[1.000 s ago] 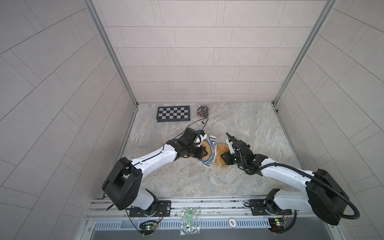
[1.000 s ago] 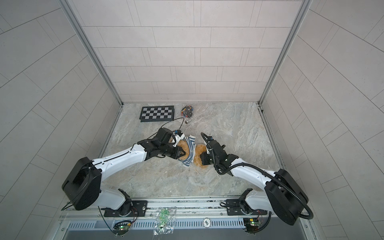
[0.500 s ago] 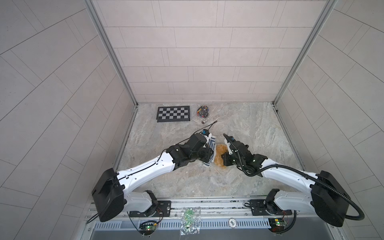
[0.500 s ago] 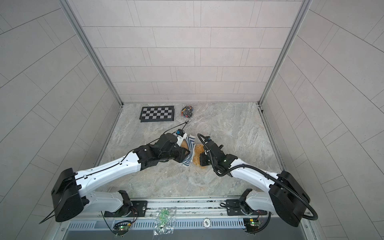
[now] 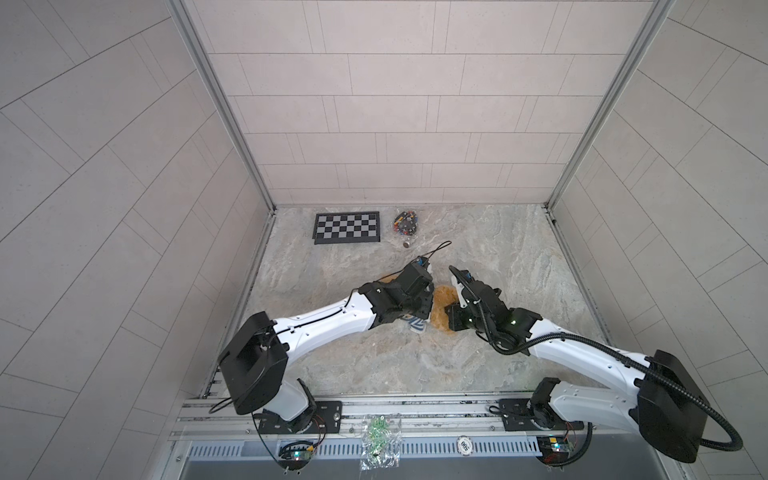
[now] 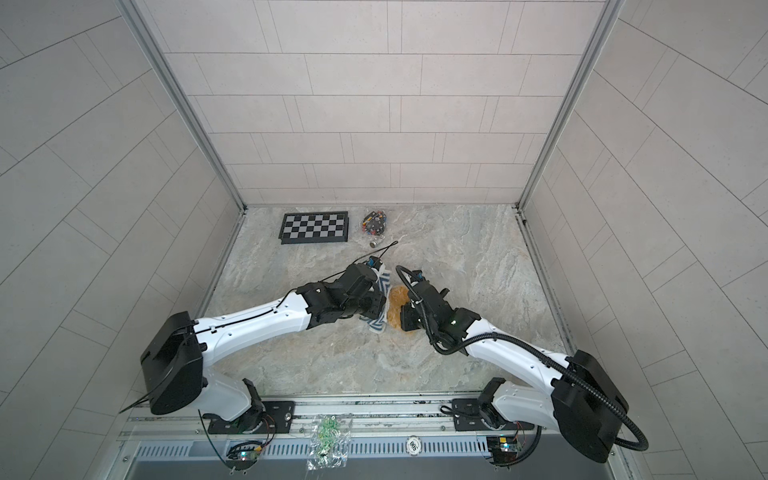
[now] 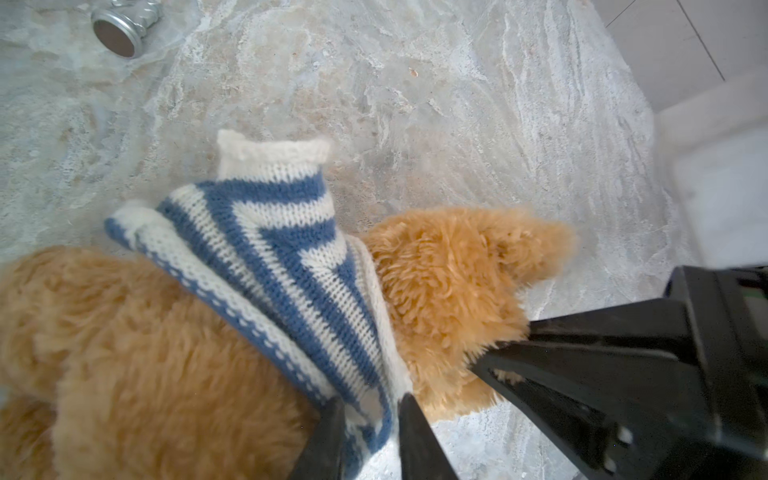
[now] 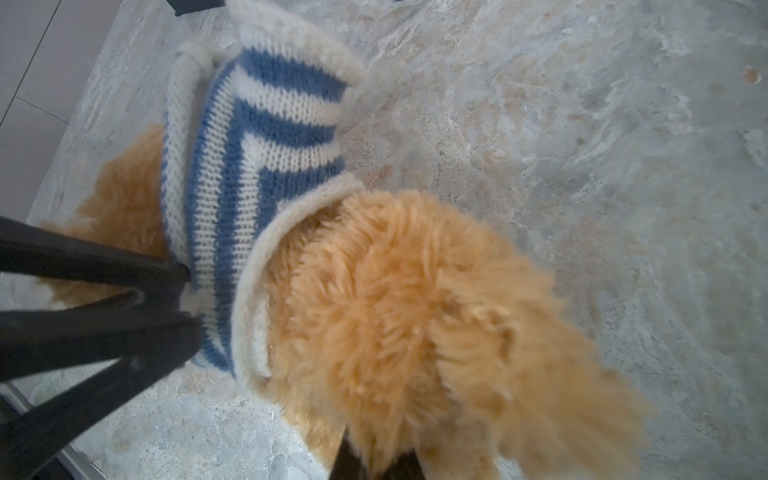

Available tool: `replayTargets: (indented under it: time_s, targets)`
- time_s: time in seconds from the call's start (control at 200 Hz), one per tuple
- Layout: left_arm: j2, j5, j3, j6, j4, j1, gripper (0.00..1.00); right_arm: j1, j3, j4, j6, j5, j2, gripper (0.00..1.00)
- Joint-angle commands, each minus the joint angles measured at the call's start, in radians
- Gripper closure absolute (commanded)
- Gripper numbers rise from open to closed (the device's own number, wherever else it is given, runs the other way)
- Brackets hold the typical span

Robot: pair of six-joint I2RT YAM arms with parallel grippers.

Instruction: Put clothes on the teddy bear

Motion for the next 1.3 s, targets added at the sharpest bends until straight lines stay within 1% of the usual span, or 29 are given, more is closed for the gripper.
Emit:
replayTargets:
  time_s: [0.0, 0.26, 0.395, 0.531, 0.646, 0.746, 0.786, 0.911, 1.021, 1.181, 1.292]
  targets:
    - [-0.001, -0.047, -0.009, -0.015, -0.025, 0.000, 0.74, 0.006, 0.019, 0.010, 0.008, 0.028, -0.022, 1.00]
    - [0.040, -0.054, -0.021, -0.028, -0.004, 0.000, 0.76, 0.006, 0.022, 0.021, 0.010, 0.022, -0.010, 1.00]
    - [0.072, -0.062, -0.008, -0.024, 0.006, 0.000, 0.79, 0.007, 0.018, 0.022, 0.010, 0.028, -0.020, 1.00]
    - [0.084, -0.066, 0.009, -0.017, 0.007, 0.000, 0.88, 0.007, 0.012, 0.020, 0.009, 0.033, -0.029, 1.00]
    - [0.070, -0.069, 0.002, -0.003, 0.004, 0.004, 1.00, 0.007, -0.001, 0.020, 0.010, 0.041, -0.039, 1.00]
    - [0.029, -0.047, -0.038, 0.004, 0.019, 0.026, 1.00, 0.007, -0.008, 0.022, 0.005, 0.062, -0.061, 1.00]
    - [0.004, -0.028, -0.060, 0.005, 0.027, 0.041, 1.00, 0.006, -0.047, 0.031, 0.004, 0.076, -0.072, 1.00]
    - [-0.086, 0.008, -0.114, 0.027, 0.025, 0.084, 1.00, -0.006, -0.089, 0.036, -0.006, 0.094, -0.112, 1.00]
    - [-0.149, 0.078, -0.147, 0.066, 0.003, 0.129, 1.00, -0.017, -0.104, 0.017, -0.010, 0.102, -0.135, 1.00]
    - [-0.211, 0.102, -0.181, 0.106, -0.030, 0.184, 1.00, -0.028, -0.122, 0.010, -0.013, 0.101, -0.151, 1.00]
    - [-0.229, 0.109, -0.197, 0.101, -0.023, 0.220, 1.00, -0.027, -0.120, 0.006, -0.013, 0.096, -0.151, 1.00]
